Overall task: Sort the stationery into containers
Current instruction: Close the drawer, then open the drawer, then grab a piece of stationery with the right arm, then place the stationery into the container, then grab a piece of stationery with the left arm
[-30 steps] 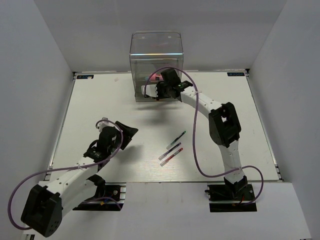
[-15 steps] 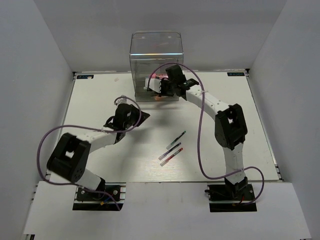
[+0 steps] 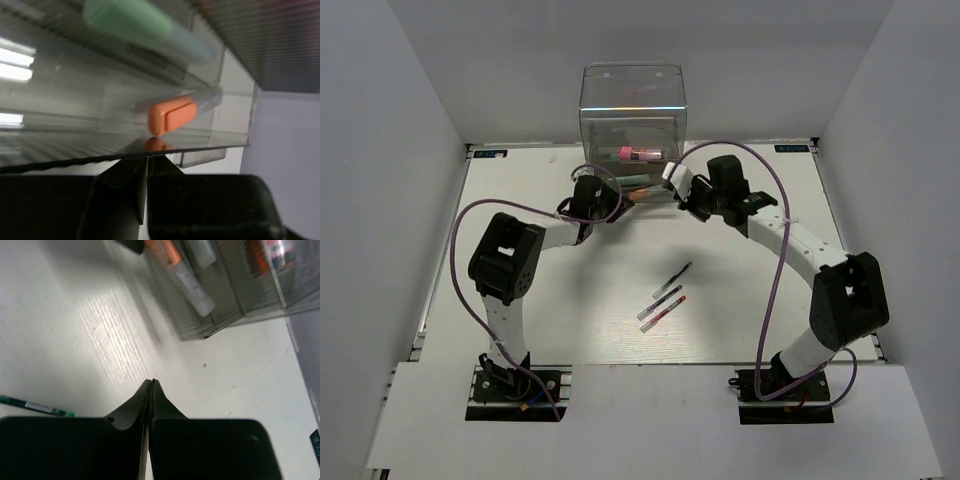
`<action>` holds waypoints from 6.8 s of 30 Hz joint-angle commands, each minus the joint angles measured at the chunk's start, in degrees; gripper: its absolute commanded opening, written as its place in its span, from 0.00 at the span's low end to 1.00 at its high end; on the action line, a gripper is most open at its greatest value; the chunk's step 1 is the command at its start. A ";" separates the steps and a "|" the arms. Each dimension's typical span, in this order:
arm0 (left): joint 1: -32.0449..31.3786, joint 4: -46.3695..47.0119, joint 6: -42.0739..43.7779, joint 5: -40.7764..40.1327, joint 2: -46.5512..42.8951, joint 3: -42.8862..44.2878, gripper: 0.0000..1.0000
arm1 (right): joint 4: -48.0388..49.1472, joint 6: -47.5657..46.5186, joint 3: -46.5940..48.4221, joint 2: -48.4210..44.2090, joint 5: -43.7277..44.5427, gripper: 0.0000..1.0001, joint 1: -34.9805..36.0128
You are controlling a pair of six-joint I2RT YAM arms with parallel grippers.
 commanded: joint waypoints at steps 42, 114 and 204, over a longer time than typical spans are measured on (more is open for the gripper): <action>0.70 21.69 -14.41 -4.19 10.44 1.81 0.37 | 10.67 6.47 -19.52 -9.88 -5.99 0.80 -7.53; 0.00 15.56 -0.90 0.46 -10.36 -17.52 0.56 | -34.58 -55.92 -1.42 10.32 -27.63 0.53 -7.89; -30.94 -40.35 43.59 -7.00 -5.58 6.35 0.43 | -5.86 2.60 -6.78 -1.09 -19.44 0.67 -13.33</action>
